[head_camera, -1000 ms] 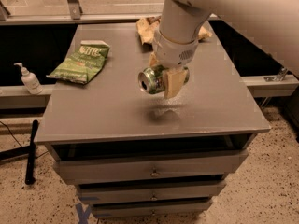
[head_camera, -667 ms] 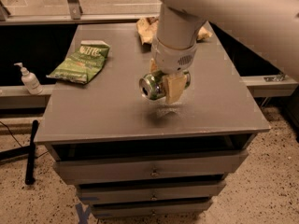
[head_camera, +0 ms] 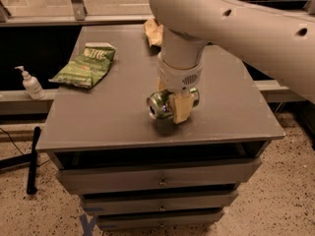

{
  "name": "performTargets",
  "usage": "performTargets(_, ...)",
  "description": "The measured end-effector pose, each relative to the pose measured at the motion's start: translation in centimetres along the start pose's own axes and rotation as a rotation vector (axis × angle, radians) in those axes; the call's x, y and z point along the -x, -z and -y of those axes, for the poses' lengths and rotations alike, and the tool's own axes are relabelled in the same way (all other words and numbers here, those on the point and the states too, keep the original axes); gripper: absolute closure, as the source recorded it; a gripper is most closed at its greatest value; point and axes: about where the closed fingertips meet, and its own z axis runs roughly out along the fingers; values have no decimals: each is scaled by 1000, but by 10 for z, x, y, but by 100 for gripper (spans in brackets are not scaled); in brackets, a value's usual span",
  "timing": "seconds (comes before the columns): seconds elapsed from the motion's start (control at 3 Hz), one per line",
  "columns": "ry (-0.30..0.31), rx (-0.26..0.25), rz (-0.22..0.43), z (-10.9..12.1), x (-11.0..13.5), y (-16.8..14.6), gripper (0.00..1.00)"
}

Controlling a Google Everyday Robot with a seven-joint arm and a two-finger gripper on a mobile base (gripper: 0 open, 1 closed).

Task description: Knock green can over

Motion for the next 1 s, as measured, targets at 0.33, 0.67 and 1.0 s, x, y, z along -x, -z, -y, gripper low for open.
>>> performTargets(0.33,-22,10,7,-1,5,-9,59)
performTargets(0.67,-32,13,11,2,9,-13,36)
performTargets(1.0,-42,16,14,3,8,-13,12)
